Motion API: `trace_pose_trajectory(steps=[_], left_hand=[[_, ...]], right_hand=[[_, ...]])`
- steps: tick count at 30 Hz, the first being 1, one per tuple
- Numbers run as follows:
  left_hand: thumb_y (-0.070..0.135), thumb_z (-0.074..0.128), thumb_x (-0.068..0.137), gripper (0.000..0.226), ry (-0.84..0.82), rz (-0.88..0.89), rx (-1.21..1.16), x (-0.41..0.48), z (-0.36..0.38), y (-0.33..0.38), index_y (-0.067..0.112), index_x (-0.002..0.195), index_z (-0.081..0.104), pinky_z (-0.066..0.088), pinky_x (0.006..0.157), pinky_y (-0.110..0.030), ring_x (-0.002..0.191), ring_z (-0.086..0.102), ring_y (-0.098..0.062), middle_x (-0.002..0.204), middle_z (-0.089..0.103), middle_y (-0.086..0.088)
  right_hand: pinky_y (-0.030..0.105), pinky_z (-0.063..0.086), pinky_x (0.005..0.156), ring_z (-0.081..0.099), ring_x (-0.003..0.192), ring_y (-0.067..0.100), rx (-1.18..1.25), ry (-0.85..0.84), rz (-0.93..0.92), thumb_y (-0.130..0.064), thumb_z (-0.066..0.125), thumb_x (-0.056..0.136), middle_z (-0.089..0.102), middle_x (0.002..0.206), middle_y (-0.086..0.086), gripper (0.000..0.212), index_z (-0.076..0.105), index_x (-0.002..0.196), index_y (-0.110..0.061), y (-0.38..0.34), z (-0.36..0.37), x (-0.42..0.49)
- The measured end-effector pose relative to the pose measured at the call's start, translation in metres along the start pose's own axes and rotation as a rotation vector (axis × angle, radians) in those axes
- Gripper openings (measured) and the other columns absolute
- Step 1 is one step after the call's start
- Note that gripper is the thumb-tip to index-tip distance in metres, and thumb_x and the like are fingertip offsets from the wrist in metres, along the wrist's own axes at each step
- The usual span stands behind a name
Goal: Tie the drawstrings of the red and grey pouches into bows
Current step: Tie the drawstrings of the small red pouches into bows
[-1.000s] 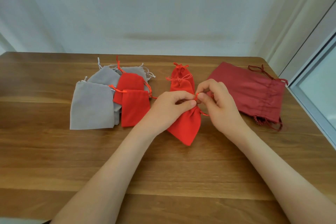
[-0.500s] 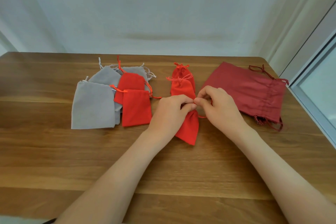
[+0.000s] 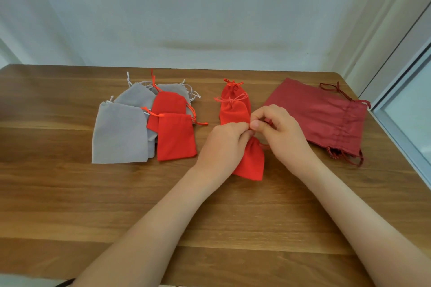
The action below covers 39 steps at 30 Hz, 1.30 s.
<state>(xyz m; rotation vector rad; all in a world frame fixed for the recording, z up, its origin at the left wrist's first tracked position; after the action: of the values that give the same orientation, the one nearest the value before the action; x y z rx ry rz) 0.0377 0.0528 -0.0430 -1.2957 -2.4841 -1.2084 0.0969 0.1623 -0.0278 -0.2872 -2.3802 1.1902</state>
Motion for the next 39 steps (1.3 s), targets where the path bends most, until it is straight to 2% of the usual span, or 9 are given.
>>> trace_pose_trajectory(steps=[3, 6, 11, 14, 18, 25, 28, 33, 39], left_hand=[[0.017, 0.057, 0.093, 0.018, 0.104, -0.106, -0.11, 0.002, -0.009, -0.003, 0.01, 0.092, 0.073, 0.037, 0.067, -0.027, 0.077, 0.06, -0.018, 0.083, 0.072, -0.009], [0.029, 0.059, 0.091, 0.02, 0.126, -0.283, -0.322, 0.003, -0.013, -0.012, 0.016, 0.092, 0.075, 0.044, 0.078, -0.031, 0.085, 0.063, -0.013, 0.088, 0.073, 0.001], [0.021, 0.062, 0.09, 0.014, 0.077, -0.402, -0.838, 0.001, -0.007, -0.009, 0.022, 0.081, 0.074, 0.045, 0.084, -0.039, 0.087, 0.059, -0.015, 0.087, 0.069, 0.001], [0.014, 0.061, 0.09, 0.016, 0.058, -0.46, -1.005, 0.002, -0.006, -0.005, 0.018, 0.079, 0.072, 0.046, 0.083, -0.035, 0.087, 0.06, -0.016, 0.086, 0.068, -0.001], [0.012, 0.057, 0.092, 0.015, 0.031, -0.413, -0.94, 0.003, -0.01, -0.003, 0.009, 0.081, 0.067, 0.042, 0.06, -0.011, 0.064, 0.056, 0.0, 0.07, 0.065, 0.008], [0.008, 0.055, 0.093, 0.02, 0.098, -0.41, -0.886, 0.001, -0.013, -0.001, 0.01, 0.077, 0.066, 0.041, 0.061, -0.005, 0.061, 0.053, 0.001, 0.065, 0.059, 0.002], [0.013, 0.055, 0.094, 0.023, 0.086, -0.42, -0.817, 0.001, -0.009, -0.003, 0.016, 0.075, 0.067, 0.038, 0.058, -0.007, 0.064, 0.051, -0.004, 0.061, 0.058, 0.01], [0.021, 0.053, 0.096, 0.026, 0.089, -0.388, -0.707, 0.002, -0.009, -0.009, 0.022, 0.075, 0.068, 0.037, 0.06, -0.013, 0.059, 0.047, 0.002, 0.06, 0.056, 0.015], [0.019, 0.05, 0.098, 0.032, 0.037, -0.356, -0.603, 0.004, -0.001, -0.007, 0.007, 0.074, 0.068, 0.035, 0.065, -0.017, 0.058, 0.048, 0.005, 0.056, 0.055, 0.018]], right_hand=[[0.013, 0.035, 0.077, 0.043, 0.091, 0.006, -0.11, 0.0, -0.086, -0.021, 0.064, 0.087, 0.055, 0.087, -0.019, 0.011, 0.063, 0.097, -0.027, -0.006, -0.004, -0.001], [0.008, 0.033, 0.074, 0.043, 0.085, 0.004, -0.223, -0.119, -0.026, -0.033, 0.064, 0.087, 0.054, 0.086, -0.022, 0.03, 0.061, 0.117, -0.028, -0.003, 0.005, -0.003], [0.01, 0.035, 0.065, 0.052, 0.076, 0.009, -0.159, -0.078, 0.049, -0.025, 0.067, 0.085, 0.061, 0.084, 0.001, 0.009, 0.061, 0.091, -0.026, 0.0, 0.004, 0.0], [0.019, 0.032, 0.063, 0.049, 0.078, 0.016, -0.212, -0.09, 0.029, -0.019, 0.066, 0.086, 0.055, 0.075, -0.005, 0.009, 0.063, 0.093, -0.016, 0.0, 0.006, -0.001], [0.02, 0.032, 0.067, 0.037, 0.077, 0.012, -0.343, -0.074, -0.087, -0.015, 0.066, 0.086, 0.042, 0.066, -0.017, 0.016, 0.067, 0.102, -0.014, 0.001, 0.006, -0.001], [0.026, 0.025, 0.072, 0.042, 0.086, 0.02, -0.368, -0.181, -0.023, -0.025, 0.062, 0.089, 0.048, 0.076, -0.007, 0.012, 0.07, 0.087, -0.018, 0.013, -0.002, 0.004], [0.033, 0.026, 0.089, 0.045, 0.102, 0.015, -0.314, -0.274, 0.075, -0.029, 0.056, 0.093, 0.053, 0.095, -0.013, 0.018, 0.061, 0.078, -0.037, 0.019, -0.006, 0.004], [0.025, 0.008, 0.085, 0.032, 0.12, 0.005, -0.421, -0.208, 0.032, -0.032, 0.053, 0.094, 0.051, 0.111, -0.023, 0.024, 0.064, 0.073, -0.033, 0.016, -0.017, 0.005], [0.036, 0.026, 0.096, 0.045, 0.104, 0.014, 0.108, -0.12, 0.22, -0.037, 0.051, 0.094, 0.055, 0.086, -0.008, 0.041, 0.053, 0.057, -0.02, 0.02, -0.019, 0.003]])
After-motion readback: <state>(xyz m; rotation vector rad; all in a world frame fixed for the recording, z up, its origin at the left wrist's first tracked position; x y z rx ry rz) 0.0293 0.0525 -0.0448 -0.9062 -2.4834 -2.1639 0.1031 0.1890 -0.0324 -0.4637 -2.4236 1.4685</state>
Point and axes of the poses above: each hand's wrist, its own x-axis towards the middle knuckle, its own z-axis out of the palm, y = z × x, the point moved 4 cm from there along x, towards the middle knuckle
